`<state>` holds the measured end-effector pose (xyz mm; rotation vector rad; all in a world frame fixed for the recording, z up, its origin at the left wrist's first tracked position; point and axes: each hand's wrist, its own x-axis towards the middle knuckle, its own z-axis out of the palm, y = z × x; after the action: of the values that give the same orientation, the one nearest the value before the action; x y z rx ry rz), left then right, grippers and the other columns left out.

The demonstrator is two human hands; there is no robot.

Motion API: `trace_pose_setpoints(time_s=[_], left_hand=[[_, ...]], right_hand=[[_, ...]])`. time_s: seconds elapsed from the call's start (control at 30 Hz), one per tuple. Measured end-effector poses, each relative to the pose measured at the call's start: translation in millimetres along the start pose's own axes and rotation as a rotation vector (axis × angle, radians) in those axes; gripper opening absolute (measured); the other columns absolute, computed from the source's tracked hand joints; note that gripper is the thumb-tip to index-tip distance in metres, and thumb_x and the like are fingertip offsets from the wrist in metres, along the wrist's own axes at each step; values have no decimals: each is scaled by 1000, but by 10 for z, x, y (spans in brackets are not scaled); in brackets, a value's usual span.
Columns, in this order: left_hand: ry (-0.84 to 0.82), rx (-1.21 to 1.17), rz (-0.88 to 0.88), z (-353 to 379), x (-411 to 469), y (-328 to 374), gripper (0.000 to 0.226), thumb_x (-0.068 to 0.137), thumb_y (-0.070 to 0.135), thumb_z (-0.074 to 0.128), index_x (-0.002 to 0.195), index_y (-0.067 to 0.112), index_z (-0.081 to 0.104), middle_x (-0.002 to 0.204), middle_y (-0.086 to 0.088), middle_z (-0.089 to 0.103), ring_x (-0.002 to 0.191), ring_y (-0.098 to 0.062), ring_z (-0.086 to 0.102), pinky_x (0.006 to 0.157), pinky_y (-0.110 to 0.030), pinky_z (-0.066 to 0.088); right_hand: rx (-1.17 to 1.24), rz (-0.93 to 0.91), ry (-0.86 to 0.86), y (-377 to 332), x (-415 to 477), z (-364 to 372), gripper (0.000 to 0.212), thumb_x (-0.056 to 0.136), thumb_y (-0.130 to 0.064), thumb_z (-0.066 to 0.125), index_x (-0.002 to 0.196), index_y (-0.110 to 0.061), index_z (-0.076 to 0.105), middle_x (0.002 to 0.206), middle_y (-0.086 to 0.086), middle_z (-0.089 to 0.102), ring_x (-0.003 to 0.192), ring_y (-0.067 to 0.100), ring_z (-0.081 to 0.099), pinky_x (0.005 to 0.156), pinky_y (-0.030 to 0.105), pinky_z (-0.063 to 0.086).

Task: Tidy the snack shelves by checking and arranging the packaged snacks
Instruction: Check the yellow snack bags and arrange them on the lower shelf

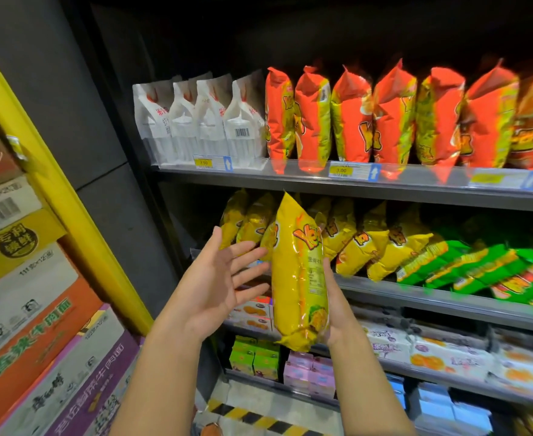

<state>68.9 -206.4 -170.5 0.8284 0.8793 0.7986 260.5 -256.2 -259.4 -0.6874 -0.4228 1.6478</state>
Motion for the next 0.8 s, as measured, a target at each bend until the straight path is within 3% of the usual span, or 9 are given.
trace_pose_setpoints(time_s=[0.07, 0.2, 0.33, 0.43, 0.5, 0.6, 0.67, 0.73, 0.8], left_hand=[[-29, 24, -2, 64, -37, 16, 66, 103, 66, 37, 137, 15, 60, 131, -8, 75, 123, -28, 71, 103, -54, 54], [-82, 100, 8, 191, -101, 21, 62, 103, 65, 37, 135, 18, 60, 130, -4, 75, 123, -26, 71, 101, -53, 57], [-96, 188, 36, 265, -126, 9, 66, 90, 66, 51, 135, 20, 64, 128, 0, 76, 123, -24, 70, 101, -51, 56], [-113, 284, 63, 343, -131, -31, 51, 95, 65, 52, 128, 31, 70, 121, 5, 79, 114, -18, 75, 102, -48, 55], [-70, 288, 32, 371, -82, -79, 58, 93, 71, 61, 137, 34, 64, 126, 2, 77, 112, -22, 76, 102, -51, 56], [39, 314, 35, 233, 150, -202, 101, 65, 94, 69, 150, 42, 50, 138, 1, 70, 117, -28, 73, 101, -55, 57], [72, 279, 51, 249, 126, -203, 91, 72, 90, 67, 145, 36, 58, 129, -1, 75, 112, -28, 75, 102, -55, 57], [84, 194, 46, 267, 81, -204, 65, 88, 75, 61, 134, 31, 68, 119, -6, 79, 108, -30, 77, 104, -56, 55], [97, 122, 15, 220, 93, -232, 61, 92, 70, 58, 132, 26, 71, 120, -12, 78, 110, -34, 76, 107, -58, 53]], right_hand=[[4, -15, -44, -5, -39, -41, 98, 29, -62, 102, 109, -10, 83, 121, 22, 75, 97, 34, 79, 70, 44, 65], [5, -20, -60, -29, -63, -95, 98, 25, -65, 101, 107, -13, 85, 120, 21, 76, 97, 34, 79, 70, 43, 65], [-116, -67, 13, -106, -92, -45, 105, 51, -66, 95, 136, -11, 68, 134, 23, 69, 115, 38, 72, 91, 55, 62], [-357, -172, 106, -186, -85, 81, 71, 87, -53, 72, 145, -15, 59, 132, 12, 72, 122, 32, 70, 106, 53, 54], [-517, -212, 136, -227, -77, 198, 62, 90, -54, 70, 143, -24, 60, 134, 3, 72, 123, 25, 70, 109, 50, 53], [-629, -142, 136, -282, -85, 332, 65, 91, -71, 63, 144, -33, 58, 139, -4, 69, 127, 18, 67, 111, 48, 50], [-569, -124, 100, -342, -120, 360, 57, 102, -66, 44, 140, -28, 61, 132, -1, 74, 124, 18, 69, 110, 48, 52], [-515, -117, 112, -411, -165, 340, 68, 101, -67, 34, 144, -21, 57, 130, 7, 74, 123, 25, 70, 111, 54, 51], [-476, -124, 124, -462, -177, 323, 78, 94, -74, 32, 144, -18, 54, 127, 17, 74, 119, 35, 71, 107, 63, 51]])
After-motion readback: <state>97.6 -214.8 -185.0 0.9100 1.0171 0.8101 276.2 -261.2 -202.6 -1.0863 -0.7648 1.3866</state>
